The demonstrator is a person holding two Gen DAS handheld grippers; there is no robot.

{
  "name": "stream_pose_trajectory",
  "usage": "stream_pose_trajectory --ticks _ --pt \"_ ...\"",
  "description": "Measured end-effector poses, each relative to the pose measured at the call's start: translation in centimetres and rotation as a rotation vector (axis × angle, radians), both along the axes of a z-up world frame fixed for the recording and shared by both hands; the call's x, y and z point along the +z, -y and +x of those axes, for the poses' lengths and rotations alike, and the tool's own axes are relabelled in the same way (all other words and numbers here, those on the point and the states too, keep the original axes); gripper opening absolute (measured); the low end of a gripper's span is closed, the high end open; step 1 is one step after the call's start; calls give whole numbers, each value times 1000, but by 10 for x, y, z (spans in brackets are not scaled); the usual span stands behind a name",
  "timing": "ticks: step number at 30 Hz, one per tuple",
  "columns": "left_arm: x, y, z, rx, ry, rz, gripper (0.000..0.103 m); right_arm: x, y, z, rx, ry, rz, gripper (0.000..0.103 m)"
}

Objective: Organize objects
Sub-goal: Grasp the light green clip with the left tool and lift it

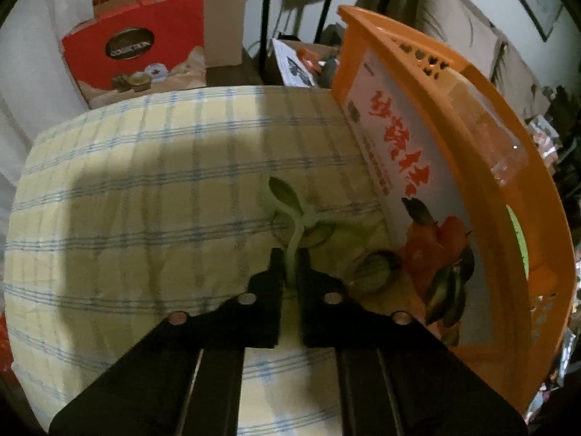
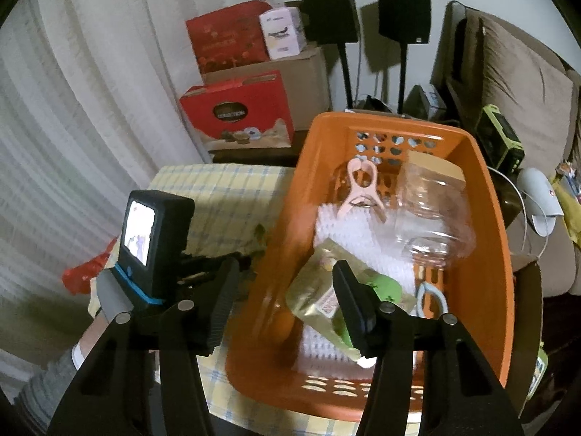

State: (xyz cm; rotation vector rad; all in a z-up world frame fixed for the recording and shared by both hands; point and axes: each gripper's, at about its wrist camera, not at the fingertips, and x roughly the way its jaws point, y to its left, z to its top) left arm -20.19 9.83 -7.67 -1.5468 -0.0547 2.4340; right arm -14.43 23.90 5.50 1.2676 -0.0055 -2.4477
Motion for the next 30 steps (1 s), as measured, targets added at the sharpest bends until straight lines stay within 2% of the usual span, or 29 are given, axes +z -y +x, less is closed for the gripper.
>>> stream_pose_trajectory --ticks 10,16,21,24,30 --pt "14 51 23 44 -30 28 5 -15 53 2 91 41 10 48" --pt "24 88 42 92 -50 46 5 -34 82 -1 113 79 19 36" --pt "26 115 55 129 -57 54 5 -54 101 -3 122 119 40 30" --pt "26 126 58 142 -62 53 5 -68 116 -7 115 138 73 30" --pt "23 142 68 165 -64 56 6 -97 137 -29 53 162 247 30"
